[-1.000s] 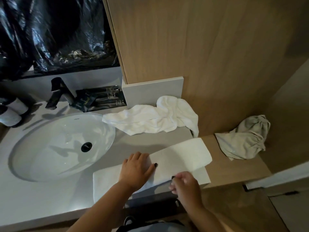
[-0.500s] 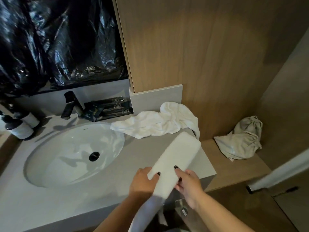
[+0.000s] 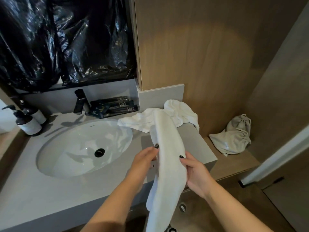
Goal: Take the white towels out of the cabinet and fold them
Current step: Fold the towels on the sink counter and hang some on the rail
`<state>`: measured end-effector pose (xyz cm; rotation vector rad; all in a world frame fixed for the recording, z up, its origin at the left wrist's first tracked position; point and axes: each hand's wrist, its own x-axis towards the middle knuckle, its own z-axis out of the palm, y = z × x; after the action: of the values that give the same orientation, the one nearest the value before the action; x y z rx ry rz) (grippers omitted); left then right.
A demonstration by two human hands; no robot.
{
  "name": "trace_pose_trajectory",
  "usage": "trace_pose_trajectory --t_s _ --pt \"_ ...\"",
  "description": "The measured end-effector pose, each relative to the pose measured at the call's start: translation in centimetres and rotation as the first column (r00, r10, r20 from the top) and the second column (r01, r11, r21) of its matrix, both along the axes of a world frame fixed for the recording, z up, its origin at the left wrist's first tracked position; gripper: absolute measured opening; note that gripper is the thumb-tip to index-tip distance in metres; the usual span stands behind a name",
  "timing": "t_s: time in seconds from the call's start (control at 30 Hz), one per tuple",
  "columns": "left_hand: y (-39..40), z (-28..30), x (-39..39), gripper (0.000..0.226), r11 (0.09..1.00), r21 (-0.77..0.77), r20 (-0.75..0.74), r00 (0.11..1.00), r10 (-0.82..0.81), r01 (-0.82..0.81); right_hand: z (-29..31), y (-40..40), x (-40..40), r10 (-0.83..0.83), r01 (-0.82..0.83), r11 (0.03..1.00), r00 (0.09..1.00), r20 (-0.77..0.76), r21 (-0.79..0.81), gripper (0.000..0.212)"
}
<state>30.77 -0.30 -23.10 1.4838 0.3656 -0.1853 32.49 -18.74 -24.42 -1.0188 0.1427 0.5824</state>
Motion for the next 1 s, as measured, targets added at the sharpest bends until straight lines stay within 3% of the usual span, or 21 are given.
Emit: trace_pose_trajectory --t_s 0.1,0.27,0.33,0.43,0.5,0.57,0.67,0.73,0.87,0.93,1.0 --pt "-0.4 1.9 -0.9 0.029 0.987 -0.155 0.059 0.998 -0.032 0.041 1.3 0.5 -1.1 -0.025 0.026 0.999 1.000 -0.009 0.044 0.037" --pt "-1.3 4.1 -2.5 0.060 0.954 -0.295 0.107 0.994 -0.031 0.062 2.7 1.5 -3.0 -0.028 0.044 0.982 0.996 0.088 -0.182 0.035" --pt "-1.4 4.9 -3.0 0.057 0.955 -0.286 0.131 0.990 -0.042 0.079 3.2 2.1 -3.5 -0.058 0.103 0.945 0.987 0.150 -0.310 0.043" --pt "-1.6 5.6 -3.8 0.028 0.989 -0.131 0.201 0.979 -0.045 0.072 3.9 3.0 -4.0 -0.048 0.204 0.850 0.948 0.314 -0.486 0.059" --pt "-1.6 5.6 -4.3 0.018 1.000 0.024 0.246 0.969 0.003 -0.009 4.7 3.2 -4.1 -0.033 0.324 0.807 0.858 0.512 -0.493 0.062" --pt "-1.5 5.7 -4.8 0.019 0.992 0.081 0.287 0.956 0.067 -0.094 6.0 3.0 -4.1 0.027 0.456 0.746 0.707 0.707 -0.485 0.082" --pt "-1.4 6.4 -5.7 0.026 0.988 0.078 0.360 0.928 0.095 -0.131 9.3 2.1 -3.9 0.312 0.607 0.658 0.317 0.896 -0.445 0.092" --pt "-1.3 6.9 -6.1 0.038 0.986 0.098 0.407 0.910 0.083 -0.133 11.8 1.5 -3.7 0.503 0.608 0.649 0.107 0.857 -0.457 0.084" --pt "-1.6 7.4 -6.5 0.046 0.985 0.094 0.443 0.892 0.088 -0.144 15.4 0.3 -2.9 0.599 0.587 0.636 0.033 0.800 -0.501 0.042" --pt "-1.9 7.5 -6.8 0.043 0.987 0.082 0.446 0.891 0.089 -0.140 16.3 0.2 -2.5 0.562 0.564 0.647 0.100 0.821 -0.512 0.023" --pt "-2.1 7.3 -6.9 0.036 0.987 0.075 0.425 0.900 0.099 -0.144 16.5 0.3 -2.3 0.533 0.522 0.667 0.164 0.830 -0.532 0.017"
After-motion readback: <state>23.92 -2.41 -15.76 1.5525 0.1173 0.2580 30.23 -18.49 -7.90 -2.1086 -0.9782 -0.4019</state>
